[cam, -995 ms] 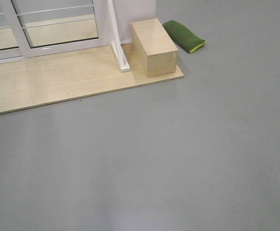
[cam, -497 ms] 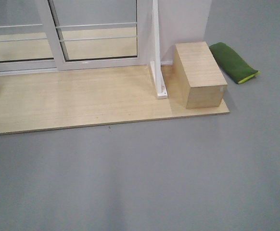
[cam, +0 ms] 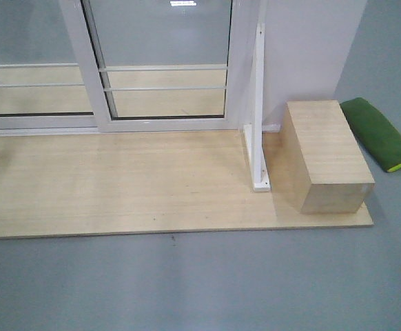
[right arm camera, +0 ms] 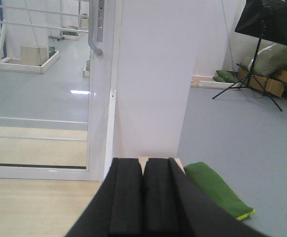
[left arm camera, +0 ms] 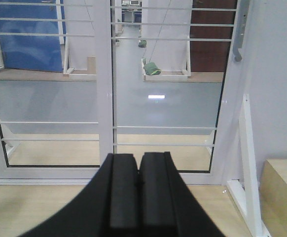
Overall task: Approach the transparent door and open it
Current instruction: 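Drive up to the sliding glass door and stop near its handle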
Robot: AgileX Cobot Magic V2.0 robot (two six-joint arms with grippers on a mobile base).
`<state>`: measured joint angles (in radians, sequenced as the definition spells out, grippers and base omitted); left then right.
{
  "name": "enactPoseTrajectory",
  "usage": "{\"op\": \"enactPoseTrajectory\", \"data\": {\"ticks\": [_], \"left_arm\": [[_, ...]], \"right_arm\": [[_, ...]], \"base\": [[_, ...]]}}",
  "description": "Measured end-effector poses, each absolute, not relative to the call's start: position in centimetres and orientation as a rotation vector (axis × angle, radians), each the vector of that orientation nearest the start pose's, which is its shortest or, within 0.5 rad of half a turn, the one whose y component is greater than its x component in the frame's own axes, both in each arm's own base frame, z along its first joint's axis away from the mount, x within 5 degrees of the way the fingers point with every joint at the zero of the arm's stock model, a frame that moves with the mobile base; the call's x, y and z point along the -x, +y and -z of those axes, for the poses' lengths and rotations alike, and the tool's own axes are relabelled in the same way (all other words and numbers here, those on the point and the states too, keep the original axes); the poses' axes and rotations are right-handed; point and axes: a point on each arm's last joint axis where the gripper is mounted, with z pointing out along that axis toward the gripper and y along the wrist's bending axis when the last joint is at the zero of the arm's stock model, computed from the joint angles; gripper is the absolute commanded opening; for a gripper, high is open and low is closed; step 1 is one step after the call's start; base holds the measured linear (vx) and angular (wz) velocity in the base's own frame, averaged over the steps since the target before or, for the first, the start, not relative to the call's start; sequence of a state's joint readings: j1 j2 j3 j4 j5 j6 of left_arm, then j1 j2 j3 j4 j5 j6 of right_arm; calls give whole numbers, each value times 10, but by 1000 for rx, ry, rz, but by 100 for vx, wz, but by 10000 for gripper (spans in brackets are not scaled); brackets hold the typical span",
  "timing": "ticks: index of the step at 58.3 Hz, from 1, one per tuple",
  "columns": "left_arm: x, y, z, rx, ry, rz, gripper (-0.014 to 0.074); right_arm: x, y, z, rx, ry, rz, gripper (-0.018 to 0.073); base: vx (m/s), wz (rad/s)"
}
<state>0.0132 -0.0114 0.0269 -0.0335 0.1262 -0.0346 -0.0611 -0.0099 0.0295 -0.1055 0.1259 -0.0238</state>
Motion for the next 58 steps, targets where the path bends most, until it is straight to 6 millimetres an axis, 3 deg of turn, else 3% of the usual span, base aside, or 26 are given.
{"op": "enactPoseTrajectory", "data": {"ticks": [58], "left_arm": [[-57, 0, -193, 63, 1624, 46, -6]], "right_arm": [[-57, -5, -192, 45, 1630, 156, -8]], "base": [[50, 4]]}}
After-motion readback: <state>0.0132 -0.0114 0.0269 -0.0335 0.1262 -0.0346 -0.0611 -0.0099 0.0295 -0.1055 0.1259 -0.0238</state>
